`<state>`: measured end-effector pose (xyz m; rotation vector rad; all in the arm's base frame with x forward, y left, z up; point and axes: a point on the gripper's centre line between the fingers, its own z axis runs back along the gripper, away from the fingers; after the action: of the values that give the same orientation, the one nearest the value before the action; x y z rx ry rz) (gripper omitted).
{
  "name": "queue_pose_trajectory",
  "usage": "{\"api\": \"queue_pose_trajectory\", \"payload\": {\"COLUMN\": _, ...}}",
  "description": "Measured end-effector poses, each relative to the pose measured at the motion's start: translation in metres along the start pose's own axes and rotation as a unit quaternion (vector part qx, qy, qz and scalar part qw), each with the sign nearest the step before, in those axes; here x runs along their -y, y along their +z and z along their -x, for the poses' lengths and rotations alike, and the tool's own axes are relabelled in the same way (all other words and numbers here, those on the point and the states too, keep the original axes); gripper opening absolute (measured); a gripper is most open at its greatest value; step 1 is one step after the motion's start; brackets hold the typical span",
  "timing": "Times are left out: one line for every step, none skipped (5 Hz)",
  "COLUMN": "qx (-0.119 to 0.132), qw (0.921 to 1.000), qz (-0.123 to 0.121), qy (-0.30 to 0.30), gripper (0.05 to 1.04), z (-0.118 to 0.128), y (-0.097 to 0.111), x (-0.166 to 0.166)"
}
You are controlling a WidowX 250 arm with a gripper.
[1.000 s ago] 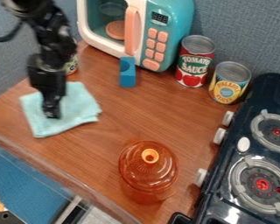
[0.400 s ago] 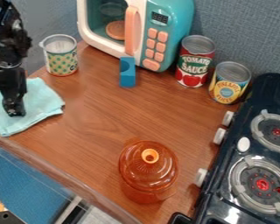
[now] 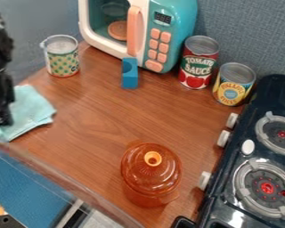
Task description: Move the blue cloth to the bottom left corner of the table
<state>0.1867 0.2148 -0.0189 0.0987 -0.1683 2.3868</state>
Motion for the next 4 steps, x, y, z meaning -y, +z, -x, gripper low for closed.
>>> {"api": "queue_pose_trajectory", "payload": {"qx": -0.044, "qw": 0.9990, "qz": 0.011, "qy": -0.008, "gripper": 0.999, "z": 0.008, "y": 0.025, "x": -0.003}}
{"api": "queue_pose_trajectory", "payload": {"qx": -0.075, "qw": 0.9966, "qz": 0.034, "qy": -0.005, "gripper": 1.000, "z": 0.015, "y": 0.046, "x": 0.002}}
{"api": "queue_pose_trajectory", "payload": {"qx": -0.089, "qw": 0.9950, "qz": 0.043, "qy": -0.011, "gripper": 0.999, "z": 0.018, "y": 0.055, "x": 0.004}}
{"api": "queue_pose_trajectory", "payload": {"qx": -0.087, "qw": 0.9945, "qz": 0.054, "qy": -0.021, "gripper": 0.999, "z": 0.020, "y": 0.072, "x": 0.011}}
